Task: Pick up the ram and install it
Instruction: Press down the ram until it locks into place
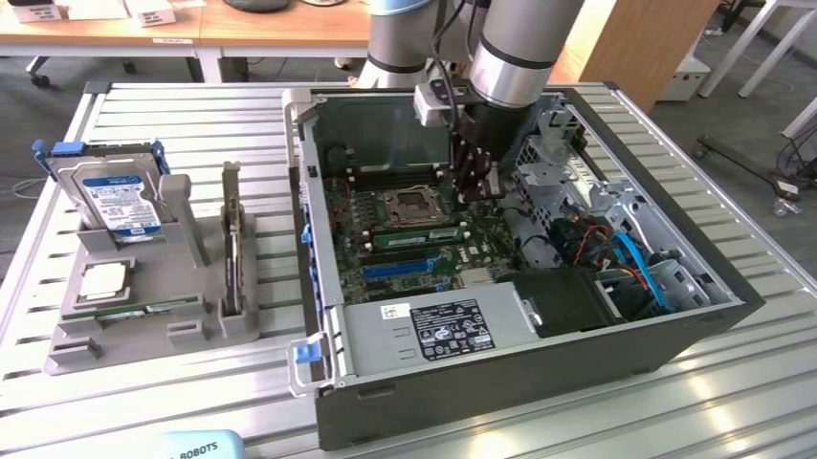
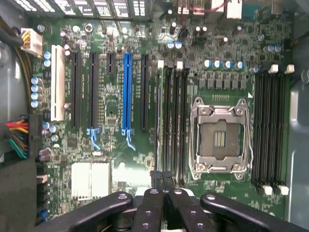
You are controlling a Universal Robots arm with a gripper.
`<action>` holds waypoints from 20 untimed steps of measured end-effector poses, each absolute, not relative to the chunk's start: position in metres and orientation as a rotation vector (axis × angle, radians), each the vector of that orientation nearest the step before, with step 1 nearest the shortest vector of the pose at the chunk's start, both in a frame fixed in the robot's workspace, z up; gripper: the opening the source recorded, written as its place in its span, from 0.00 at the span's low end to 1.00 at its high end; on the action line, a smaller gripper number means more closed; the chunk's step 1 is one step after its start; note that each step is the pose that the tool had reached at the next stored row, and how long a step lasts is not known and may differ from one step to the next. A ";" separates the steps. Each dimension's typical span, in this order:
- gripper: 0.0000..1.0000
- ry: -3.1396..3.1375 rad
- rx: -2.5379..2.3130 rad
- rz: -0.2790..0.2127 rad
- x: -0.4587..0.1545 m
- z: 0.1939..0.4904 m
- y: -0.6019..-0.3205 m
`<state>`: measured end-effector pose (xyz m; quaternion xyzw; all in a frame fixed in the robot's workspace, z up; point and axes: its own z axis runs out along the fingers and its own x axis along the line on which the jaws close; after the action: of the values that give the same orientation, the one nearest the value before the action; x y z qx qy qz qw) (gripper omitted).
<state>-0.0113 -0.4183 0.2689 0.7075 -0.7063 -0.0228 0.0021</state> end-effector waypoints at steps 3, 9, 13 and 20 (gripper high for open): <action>0.10 -2.216 2.220 -0.072 -0.006 0.269 -0.418; 0.10 -2.216 2.220 -0.072 0.002 0.269 -0.418; 0.10 -2.216 2.220 -0.072 0.005 0.269 -0.418; 0.10 -2.216 2.220 -0.072 0.006 0.268 -0.418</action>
<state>0.0063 -0.4183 0.2683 0.7075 -0.7063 -0.0229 0.0019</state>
